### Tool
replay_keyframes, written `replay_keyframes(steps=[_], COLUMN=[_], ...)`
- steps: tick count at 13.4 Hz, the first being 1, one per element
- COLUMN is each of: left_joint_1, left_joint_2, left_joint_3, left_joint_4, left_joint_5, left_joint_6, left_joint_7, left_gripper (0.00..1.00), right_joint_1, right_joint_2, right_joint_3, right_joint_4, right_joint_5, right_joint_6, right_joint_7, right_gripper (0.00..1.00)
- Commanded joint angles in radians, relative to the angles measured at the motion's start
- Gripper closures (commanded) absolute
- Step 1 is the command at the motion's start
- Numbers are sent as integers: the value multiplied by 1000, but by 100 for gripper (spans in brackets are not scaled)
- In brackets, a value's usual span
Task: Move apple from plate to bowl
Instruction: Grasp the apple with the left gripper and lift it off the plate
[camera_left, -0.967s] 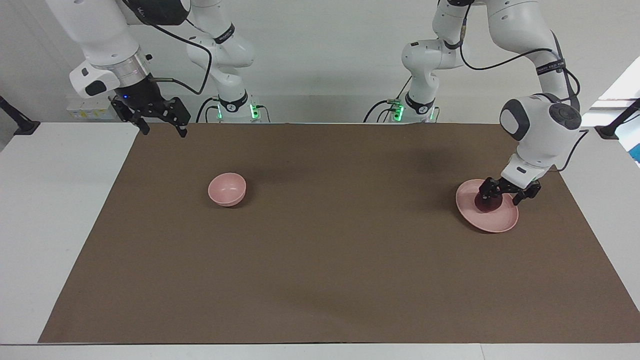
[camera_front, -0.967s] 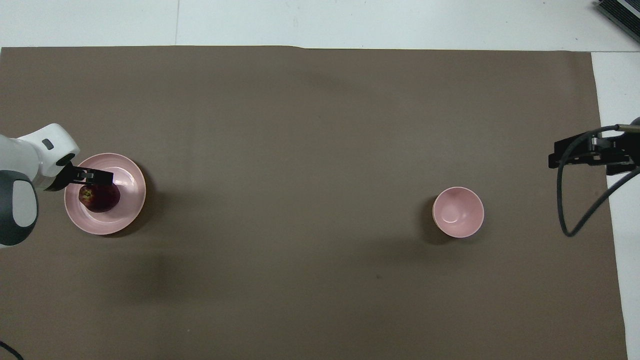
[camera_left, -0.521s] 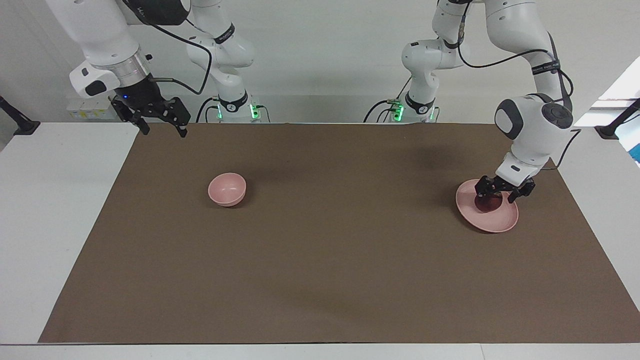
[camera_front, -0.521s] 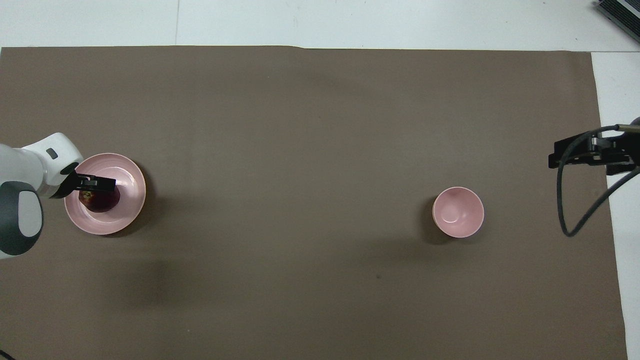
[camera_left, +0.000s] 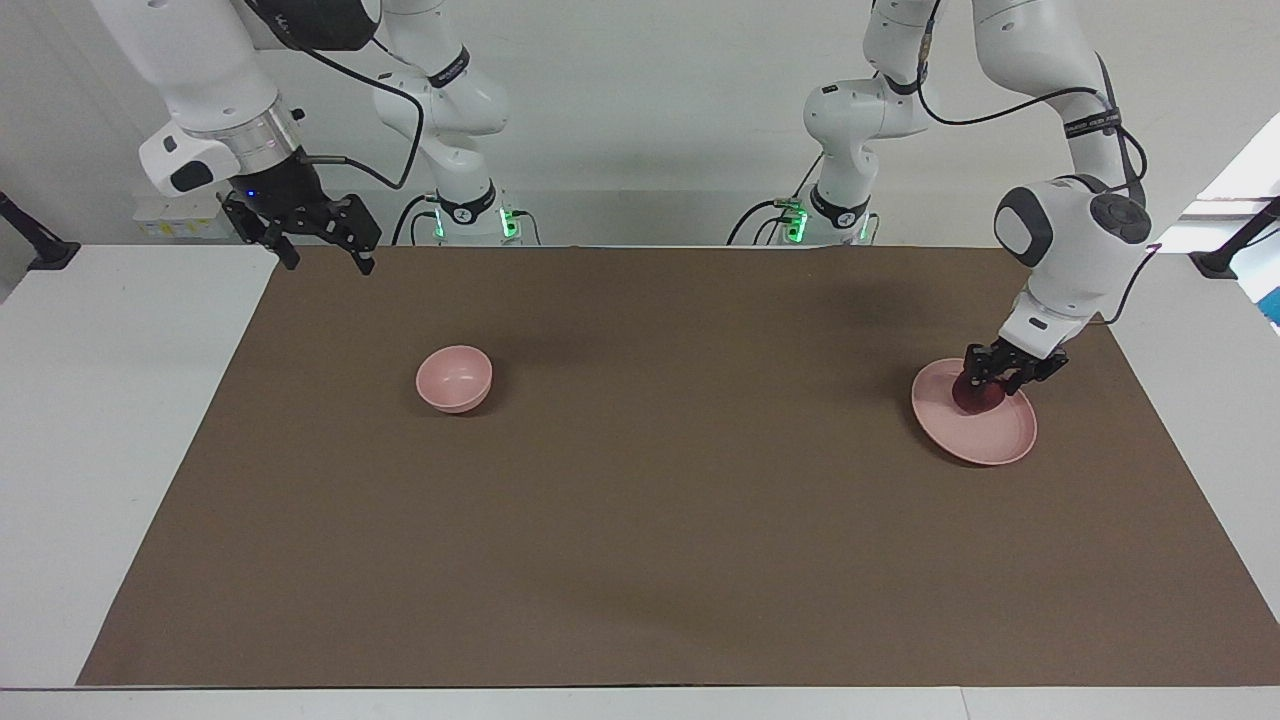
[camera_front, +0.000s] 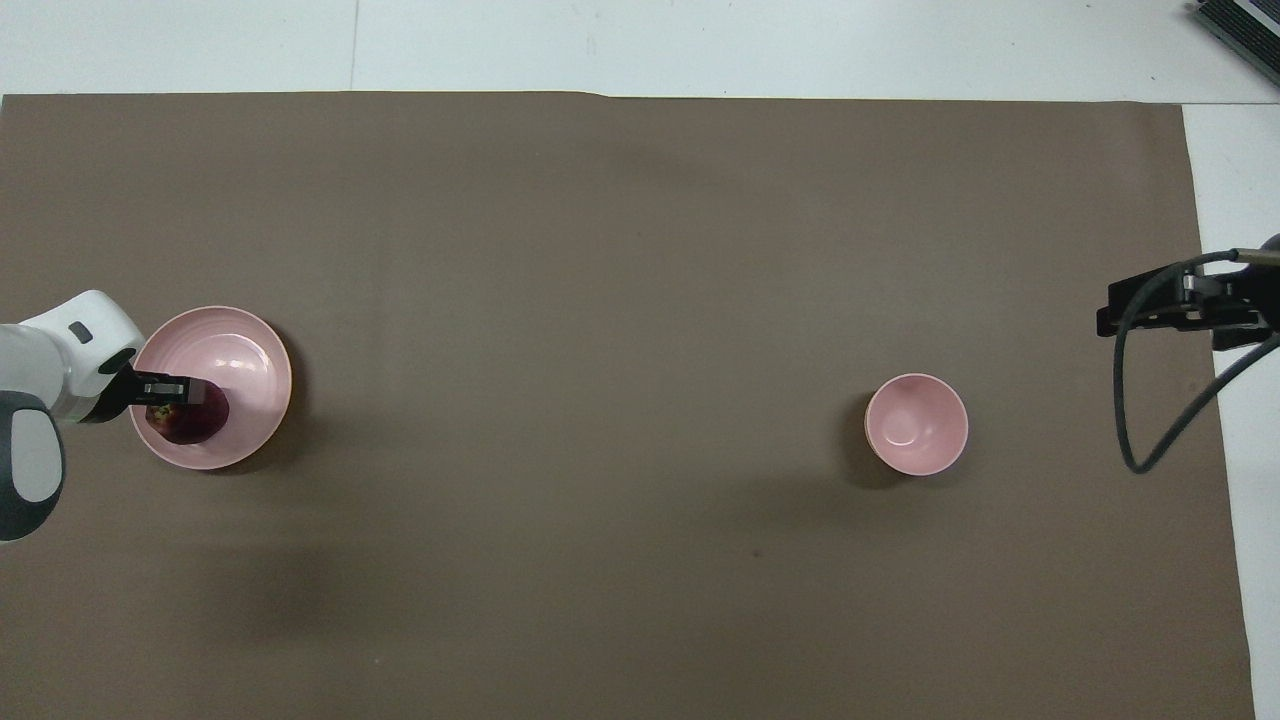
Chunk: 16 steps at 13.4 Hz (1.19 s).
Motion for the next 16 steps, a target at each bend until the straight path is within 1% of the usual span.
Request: replay_keyframes(steps=[1,4,8,9,11,12,14,16], left_joint_1=[0,-3,-1,-3,-3,-7,-70,-99], left_joint_2=[-4,6,-14,-22,-37,-43,-43,-43], left_joint_3=[-5,-11,-21,-28,-30,-31,-30,-33], left_joint_4=[-8,70,85,108,133,135,136,136], left_joint_5=[-14,-14,-17,-55,-234,-306,-444,-582], left_joint_6=[32,12,-14,-40,-109,-111,-100,-94], left_joint_7=[19,17,19,17,20,22,23,17], left_gripper=[100,100,100,100,100,100,100,100], right_joint_1=[-10,-9,-10,-10,-10,-10,-10,-10], right_joint_2=[-15,-15,-15,-15,-15,-15,-15,-15], right_joint_3=[4,4,5,4,5,5,4,4], right_joint_4=[-10,-10,-10,-10,-10,-10,-10,-10], right_joint_5=[18,18,18,18,18,18,18,12], right_joint_6=[-1,-1,-1,-1,-1,-1,-1,-4], right_joint_7=[-24,-24,-24,-24,-24,-24,-24,-26], right_gripper=[0,0,0,0,0,0,0,0])
